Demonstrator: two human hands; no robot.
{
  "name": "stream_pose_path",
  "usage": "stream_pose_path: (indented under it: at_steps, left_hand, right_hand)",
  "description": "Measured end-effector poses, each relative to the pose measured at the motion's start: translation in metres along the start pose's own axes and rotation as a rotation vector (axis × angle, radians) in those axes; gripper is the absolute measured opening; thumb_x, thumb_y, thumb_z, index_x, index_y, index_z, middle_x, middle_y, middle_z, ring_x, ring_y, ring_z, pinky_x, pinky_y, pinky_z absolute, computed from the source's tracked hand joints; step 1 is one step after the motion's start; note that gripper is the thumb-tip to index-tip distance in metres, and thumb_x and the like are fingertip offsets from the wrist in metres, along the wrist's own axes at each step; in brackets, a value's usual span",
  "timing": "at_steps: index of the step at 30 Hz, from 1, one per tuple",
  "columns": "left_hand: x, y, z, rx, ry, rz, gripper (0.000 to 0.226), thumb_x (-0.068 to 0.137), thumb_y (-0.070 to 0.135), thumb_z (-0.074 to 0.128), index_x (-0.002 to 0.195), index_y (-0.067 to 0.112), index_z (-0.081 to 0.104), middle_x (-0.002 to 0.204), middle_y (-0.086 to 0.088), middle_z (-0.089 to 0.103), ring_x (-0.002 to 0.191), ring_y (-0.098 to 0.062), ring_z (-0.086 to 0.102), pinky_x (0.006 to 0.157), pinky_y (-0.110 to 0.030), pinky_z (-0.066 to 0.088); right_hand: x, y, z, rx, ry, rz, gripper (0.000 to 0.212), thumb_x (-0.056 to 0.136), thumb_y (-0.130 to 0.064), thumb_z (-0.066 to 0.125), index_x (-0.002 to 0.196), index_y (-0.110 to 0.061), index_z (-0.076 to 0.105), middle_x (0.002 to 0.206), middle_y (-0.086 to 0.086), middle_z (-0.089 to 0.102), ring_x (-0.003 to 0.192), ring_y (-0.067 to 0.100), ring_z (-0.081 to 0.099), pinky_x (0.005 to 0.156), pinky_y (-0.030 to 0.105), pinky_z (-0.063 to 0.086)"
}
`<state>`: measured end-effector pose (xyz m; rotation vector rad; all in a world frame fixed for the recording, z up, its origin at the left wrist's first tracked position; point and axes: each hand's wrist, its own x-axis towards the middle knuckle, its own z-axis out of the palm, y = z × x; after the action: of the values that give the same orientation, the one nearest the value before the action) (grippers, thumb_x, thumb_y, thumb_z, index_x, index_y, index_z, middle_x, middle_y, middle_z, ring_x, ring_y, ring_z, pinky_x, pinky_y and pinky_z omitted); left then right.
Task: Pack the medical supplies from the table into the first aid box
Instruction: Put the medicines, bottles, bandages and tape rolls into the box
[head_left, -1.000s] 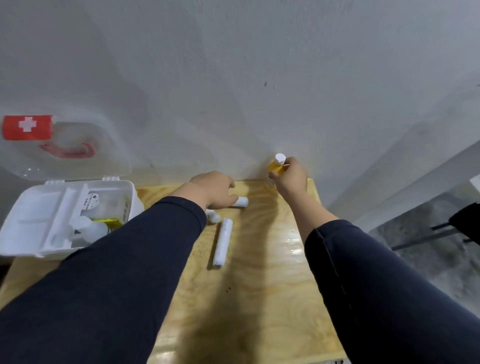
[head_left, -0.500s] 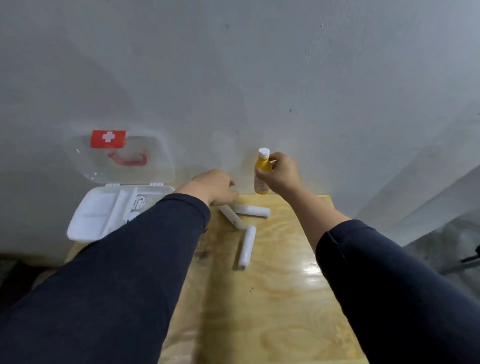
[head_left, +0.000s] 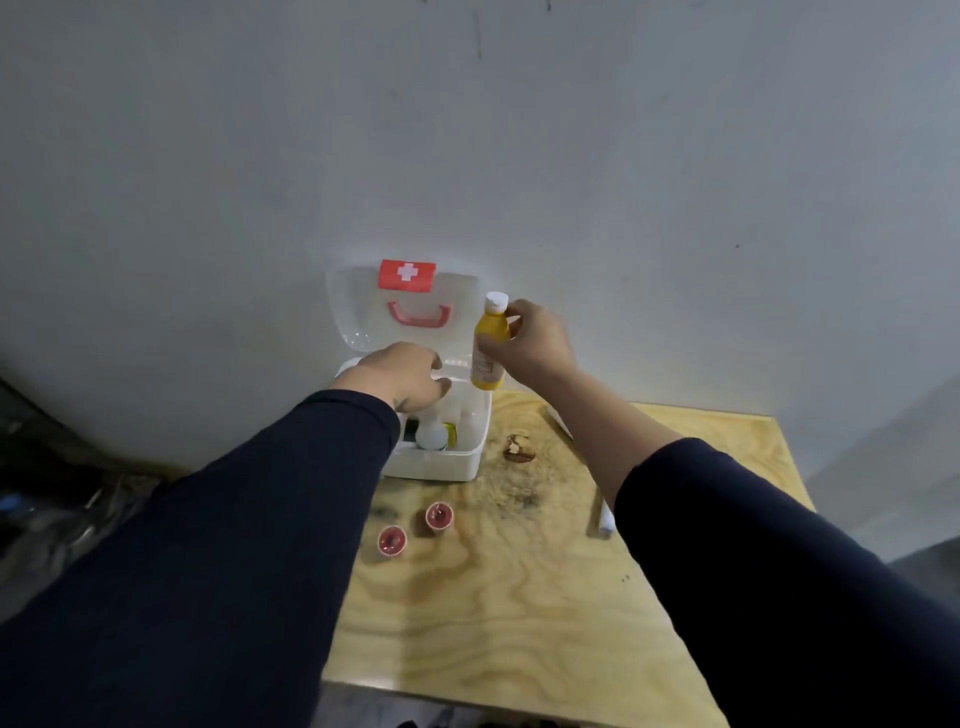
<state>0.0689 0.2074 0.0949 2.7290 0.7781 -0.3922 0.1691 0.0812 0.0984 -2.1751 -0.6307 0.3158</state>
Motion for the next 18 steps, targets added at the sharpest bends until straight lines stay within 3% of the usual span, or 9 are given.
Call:
stream_pose_path:
  at_steps: [7,11,18]
  left_hand:
    - [-0.004,-0.05,0.026,0.027,-0.047,0.026,0.043,0.102,0.025,0.034,0.142,0.014,0.045,0.151,-0.006,0.04,0.133,-0.03,0.044,0.105,-0.039,0.039]
    - [-0.006,-0.063,0.046,0.054,-0.087,0.065,0.04,0.101,0.034,0.039,0.131,0.011,0.051,0.144,-0.006,0.041,0.122,-0.032,0.051,0.097,-0.042,0.044]
    - [-0.006,-0.068,0.053,0.079,-0.032,0.103,0.046,0.1,0.038,0.043,0.138,0.012,0.05,0.152,-0.005,0.033,0.129,-0.032,0.047,0.102,-0.043,0.042]
  right_hand:
    - [-0.018,0.005,0.041,-0.116,-0.083,0.062,0.037,0.084,-0.024,0.064,0.118,-0.011,0.06,0.105,0.012,0.069,0.086,0.026,0.062,0.066,0.028,0.044]
    - [-0.025,0.012,0.058,-0.236,-0.142,0.08,0.035,0.082,-0.019,0.064,0.115,-0.006,0.06,0.112,0.014,0.067,0.1,0.03,0.061,0.071,0.027,0.042]
    - [-0.02,0.015,0.074,-0.436,-0.194,0.097,0.029,0.088,-0.004,0.053,0.114,-0.007,0.065,0.117,0.014,0.066,0.106,0.029,0.062,0.073,0.024,0.042]
